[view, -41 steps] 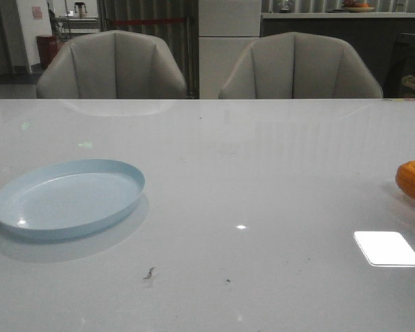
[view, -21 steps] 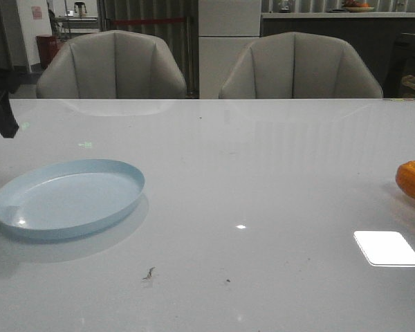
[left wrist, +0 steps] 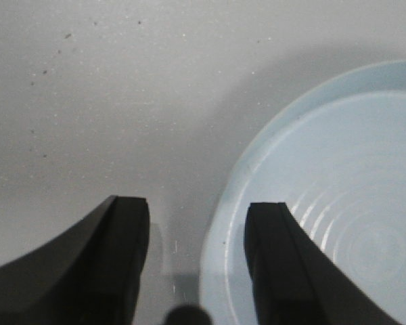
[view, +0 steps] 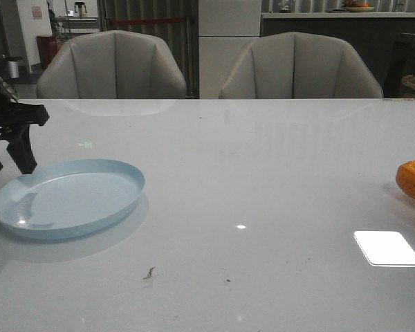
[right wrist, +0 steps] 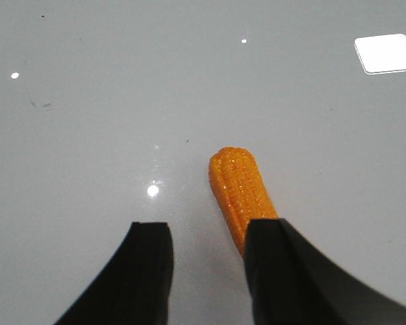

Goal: Place corn on plate with both arms
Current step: 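Lower the left gripper to the rim of the light blue plate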

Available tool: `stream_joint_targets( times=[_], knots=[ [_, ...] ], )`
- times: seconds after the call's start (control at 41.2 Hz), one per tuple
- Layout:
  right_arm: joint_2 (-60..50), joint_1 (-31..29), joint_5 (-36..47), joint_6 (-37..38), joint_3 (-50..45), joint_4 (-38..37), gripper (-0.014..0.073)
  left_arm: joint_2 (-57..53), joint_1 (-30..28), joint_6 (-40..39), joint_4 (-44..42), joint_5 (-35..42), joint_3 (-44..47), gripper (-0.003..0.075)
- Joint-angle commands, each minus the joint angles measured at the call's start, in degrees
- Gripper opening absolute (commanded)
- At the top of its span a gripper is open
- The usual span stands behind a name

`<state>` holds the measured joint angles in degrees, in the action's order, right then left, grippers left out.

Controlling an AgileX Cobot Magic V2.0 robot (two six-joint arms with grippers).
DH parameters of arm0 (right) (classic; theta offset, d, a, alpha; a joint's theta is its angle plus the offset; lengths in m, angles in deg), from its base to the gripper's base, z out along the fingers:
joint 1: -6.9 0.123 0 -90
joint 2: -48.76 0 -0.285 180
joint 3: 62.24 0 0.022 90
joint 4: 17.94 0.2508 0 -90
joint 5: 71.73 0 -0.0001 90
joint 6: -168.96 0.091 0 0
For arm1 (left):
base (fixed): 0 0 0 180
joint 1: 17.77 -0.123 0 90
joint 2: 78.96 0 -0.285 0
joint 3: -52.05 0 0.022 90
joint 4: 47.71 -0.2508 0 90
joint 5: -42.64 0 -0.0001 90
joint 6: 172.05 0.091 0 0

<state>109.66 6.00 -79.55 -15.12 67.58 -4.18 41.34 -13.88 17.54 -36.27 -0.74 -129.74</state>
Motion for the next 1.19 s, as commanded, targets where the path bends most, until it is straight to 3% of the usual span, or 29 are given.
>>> stream_joint_targets(
  times=[0.0, 0.413, 0.825, 1.165],
  knots=[
    [-0.32, -0.14, 4.36, 0.07, 1.99, -0.45, 0.0388, -1.95, 0.71, -0.24, 1.37, 0.97, -1.72, 0.0386],
    [-0.33, -0.14, 3.45, 0.07, 1.99, -0.45, 0.0388, 0.43, 1.27, -0.24, 1.37, 2.22, -1.72, 0.0356],
    [-0.33, -0.14, 3.08, 0.07, 1.99, -0.45, 0.0388, 0.43, 1.27, -0.24, 1.37, 2.43, -1.72, 0.009],
    [-0.33, -0.14, 3.08, 0.07, 1.99, -0.45, 0.0388, 0.43, 1.27, -0.24, 3.2, -4.47, -6.79, 0.0094]
  ],
)
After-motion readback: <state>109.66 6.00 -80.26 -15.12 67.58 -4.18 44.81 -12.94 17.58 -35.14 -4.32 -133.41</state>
